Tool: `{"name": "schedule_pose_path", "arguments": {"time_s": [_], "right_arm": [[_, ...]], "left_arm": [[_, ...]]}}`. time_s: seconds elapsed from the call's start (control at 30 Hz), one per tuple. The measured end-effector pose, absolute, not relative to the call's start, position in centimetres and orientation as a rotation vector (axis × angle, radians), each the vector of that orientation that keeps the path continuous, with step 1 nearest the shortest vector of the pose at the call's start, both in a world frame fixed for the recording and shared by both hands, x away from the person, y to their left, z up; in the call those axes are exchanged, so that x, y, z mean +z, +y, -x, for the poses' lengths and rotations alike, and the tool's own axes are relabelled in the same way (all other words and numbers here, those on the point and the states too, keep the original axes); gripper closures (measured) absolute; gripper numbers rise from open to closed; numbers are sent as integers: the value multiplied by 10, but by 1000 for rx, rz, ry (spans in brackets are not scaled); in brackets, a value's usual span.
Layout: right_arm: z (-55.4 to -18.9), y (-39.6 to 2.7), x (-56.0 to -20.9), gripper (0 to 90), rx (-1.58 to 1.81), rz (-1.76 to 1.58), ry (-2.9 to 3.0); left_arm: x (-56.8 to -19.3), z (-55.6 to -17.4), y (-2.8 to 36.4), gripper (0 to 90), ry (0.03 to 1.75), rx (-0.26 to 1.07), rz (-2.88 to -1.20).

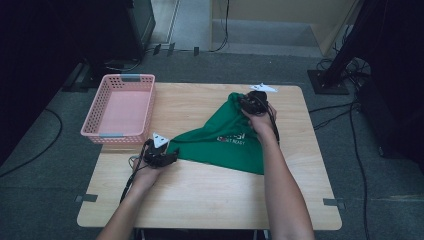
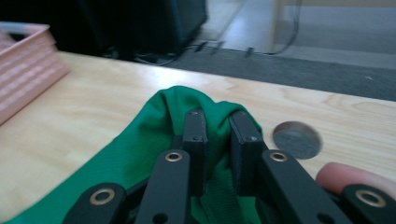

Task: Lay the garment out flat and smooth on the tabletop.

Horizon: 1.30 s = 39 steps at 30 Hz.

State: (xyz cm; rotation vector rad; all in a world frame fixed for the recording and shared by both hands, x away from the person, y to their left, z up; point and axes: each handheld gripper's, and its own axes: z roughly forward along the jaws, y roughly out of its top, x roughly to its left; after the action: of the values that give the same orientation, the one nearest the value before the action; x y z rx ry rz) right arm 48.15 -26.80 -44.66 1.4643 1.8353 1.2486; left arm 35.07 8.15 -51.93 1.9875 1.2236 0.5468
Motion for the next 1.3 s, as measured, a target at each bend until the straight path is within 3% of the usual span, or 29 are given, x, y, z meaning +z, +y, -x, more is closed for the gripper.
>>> {"name": "schedule_pose_path", "arguments": {"time_s": [0.17,0.27,0.5,0.77,1.3], "right_arm": [[-494,-275,-438,514,1302,-1529,1732],[-494,-281,-432,424,1323,-1530,1714],[-480,-291,-434,373,1332,-1531,1725],[-459,-291,-461,331,1284,-1555,1789],[-396,-303,-499,310,1171,-1631,1823]], "left_arm": [[-519,-351,82,468,1222,545,-1988],[-519,-350,82,468,1222,545,-1989],[-519,-350,82,468,1221,547,-1990],[-519,-350,82,468,1220,547,-1990],[-519,-350,82,468,1219,547,-1991]]}}
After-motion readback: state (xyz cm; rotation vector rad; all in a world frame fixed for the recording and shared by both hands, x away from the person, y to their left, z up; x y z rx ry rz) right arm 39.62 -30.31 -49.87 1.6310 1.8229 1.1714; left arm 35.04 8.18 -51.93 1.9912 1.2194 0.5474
